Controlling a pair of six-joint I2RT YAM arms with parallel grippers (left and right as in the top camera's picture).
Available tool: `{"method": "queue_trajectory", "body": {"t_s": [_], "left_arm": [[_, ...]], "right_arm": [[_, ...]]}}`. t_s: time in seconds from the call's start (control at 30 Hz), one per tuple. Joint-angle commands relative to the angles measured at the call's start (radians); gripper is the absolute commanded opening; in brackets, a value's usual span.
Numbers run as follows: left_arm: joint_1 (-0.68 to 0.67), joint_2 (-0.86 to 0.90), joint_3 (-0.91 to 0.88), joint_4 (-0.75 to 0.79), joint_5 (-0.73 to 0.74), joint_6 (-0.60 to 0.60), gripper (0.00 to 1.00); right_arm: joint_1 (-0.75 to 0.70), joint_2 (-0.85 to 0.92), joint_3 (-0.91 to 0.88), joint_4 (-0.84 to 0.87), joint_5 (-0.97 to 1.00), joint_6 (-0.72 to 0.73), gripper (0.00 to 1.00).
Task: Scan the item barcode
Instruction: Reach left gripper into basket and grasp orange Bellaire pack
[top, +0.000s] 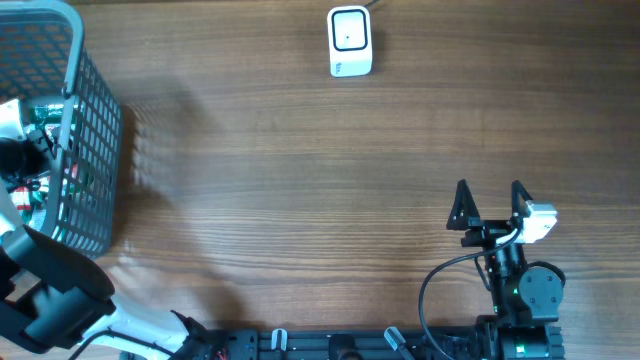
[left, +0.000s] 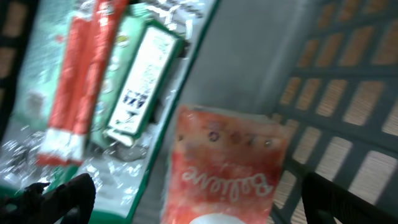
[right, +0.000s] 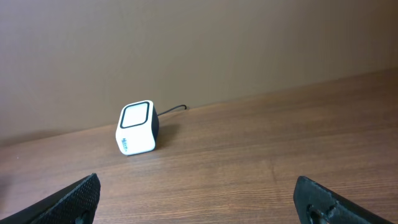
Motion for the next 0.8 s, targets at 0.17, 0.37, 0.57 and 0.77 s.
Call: {"method": "queue_trajectory", "body": {"t_s": [0.17, 0.37, 0.57, 0.77], "left_arm": [[0.061, 0.02, -0.008, -0.014, 0.195, 0.227, 1.0], [0.063, 0.035, -0.031, -0.036, 0.194, 0.305, 1.0], [0.063, 0.088, -0.061, -0.033, 0.168, 0.304, 1.0], [0.063, 0.103, -0.093, 0.006, 0.163, 0.304, 0.97]], "right_arm": [[0.005, -0.008, -0.001, 0.003, 0.003, 0.003, 1.0], [0.005, -0.008, -0.001, 0.003, 0.003, 0.003, 1.0], [0.005, -0.008, -0.001, 0.003, 0.003, 0.003, 1.0], [0.005, -0.008, -0.001, 0.003, 0.003, 0.003, 1.0]]}}
